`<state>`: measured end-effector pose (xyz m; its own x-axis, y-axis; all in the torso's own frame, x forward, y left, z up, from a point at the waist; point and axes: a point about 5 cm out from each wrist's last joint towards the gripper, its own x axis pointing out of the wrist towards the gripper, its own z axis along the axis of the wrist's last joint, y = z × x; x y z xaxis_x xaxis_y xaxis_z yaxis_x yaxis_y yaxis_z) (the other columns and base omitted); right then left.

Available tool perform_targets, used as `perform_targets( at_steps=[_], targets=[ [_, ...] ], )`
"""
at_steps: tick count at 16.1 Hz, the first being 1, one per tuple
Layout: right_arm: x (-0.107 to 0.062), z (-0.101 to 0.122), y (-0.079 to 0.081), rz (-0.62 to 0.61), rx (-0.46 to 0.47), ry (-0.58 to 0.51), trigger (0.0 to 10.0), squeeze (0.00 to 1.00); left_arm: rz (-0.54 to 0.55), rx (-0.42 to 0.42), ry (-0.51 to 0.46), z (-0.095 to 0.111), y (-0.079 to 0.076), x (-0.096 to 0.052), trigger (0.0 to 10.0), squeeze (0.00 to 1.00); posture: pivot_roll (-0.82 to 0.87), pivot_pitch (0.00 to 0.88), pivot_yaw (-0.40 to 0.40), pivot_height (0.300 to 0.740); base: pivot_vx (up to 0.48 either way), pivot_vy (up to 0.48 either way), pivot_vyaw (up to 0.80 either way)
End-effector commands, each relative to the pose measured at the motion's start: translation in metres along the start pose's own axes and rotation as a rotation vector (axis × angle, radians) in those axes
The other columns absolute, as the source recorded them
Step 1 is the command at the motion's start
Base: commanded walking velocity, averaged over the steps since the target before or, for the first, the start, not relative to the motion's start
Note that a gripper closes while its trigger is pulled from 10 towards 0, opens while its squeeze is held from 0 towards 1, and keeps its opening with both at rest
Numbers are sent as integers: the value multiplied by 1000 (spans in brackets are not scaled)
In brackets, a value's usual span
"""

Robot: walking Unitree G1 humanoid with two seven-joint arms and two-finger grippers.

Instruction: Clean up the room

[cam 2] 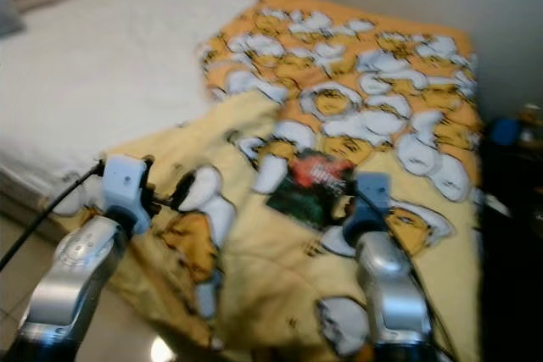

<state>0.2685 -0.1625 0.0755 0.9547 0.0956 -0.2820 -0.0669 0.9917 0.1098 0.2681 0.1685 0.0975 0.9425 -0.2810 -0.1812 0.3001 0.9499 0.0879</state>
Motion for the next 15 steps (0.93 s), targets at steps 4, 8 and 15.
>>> perform_targets(
  at_steps=[4,8,15],
  targets=[
    [4,4,-1,98,44,12,10000,0,-122,-26,57,-12,-9,-6,10000,1000,71,0,0,740,0,0,0],
    [10,5,-4,140,119,9,10000,1000,-121,-20,51,-11,-10,-7,10000,961,78,0,-8,740,0,0,0],
    [43,7,-7,180,286,79,10000,1000,-162,52,55,-9,-12,-9,10000,937,91,0,-14,740,0,0,0]
  ],
)
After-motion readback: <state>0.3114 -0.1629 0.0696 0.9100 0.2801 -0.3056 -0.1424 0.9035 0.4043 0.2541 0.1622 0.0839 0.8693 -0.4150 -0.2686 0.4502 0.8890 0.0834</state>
